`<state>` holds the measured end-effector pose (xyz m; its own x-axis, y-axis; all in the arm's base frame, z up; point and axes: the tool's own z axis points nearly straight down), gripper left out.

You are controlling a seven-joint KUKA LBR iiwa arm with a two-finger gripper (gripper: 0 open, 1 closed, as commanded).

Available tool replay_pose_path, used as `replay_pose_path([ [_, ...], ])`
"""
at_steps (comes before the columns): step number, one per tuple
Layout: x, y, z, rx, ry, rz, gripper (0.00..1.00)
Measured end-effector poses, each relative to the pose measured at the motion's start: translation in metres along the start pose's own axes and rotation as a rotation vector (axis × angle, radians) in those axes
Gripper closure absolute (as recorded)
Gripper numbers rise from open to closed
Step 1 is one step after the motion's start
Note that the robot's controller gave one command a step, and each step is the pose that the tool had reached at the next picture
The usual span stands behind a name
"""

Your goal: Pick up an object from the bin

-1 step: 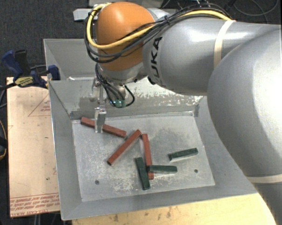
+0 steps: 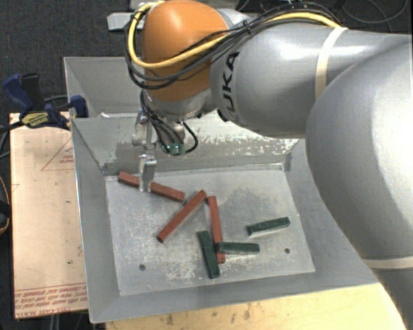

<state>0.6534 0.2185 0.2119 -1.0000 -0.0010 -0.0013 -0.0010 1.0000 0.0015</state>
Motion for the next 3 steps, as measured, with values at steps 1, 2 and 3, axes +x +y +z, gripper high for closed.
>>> replay_pose_path([
  [1, 0.0, -0.001, 0.003, -0.002, -0.006, -0.004, 0.0],
  [2, 0.019, -0.005, 0.047, 0.001, 0.003, -0.141, 0.0],
  [3, 0.034, -0.042, 0.126, -0.009, -0.022, -0.012, 1.0],
])
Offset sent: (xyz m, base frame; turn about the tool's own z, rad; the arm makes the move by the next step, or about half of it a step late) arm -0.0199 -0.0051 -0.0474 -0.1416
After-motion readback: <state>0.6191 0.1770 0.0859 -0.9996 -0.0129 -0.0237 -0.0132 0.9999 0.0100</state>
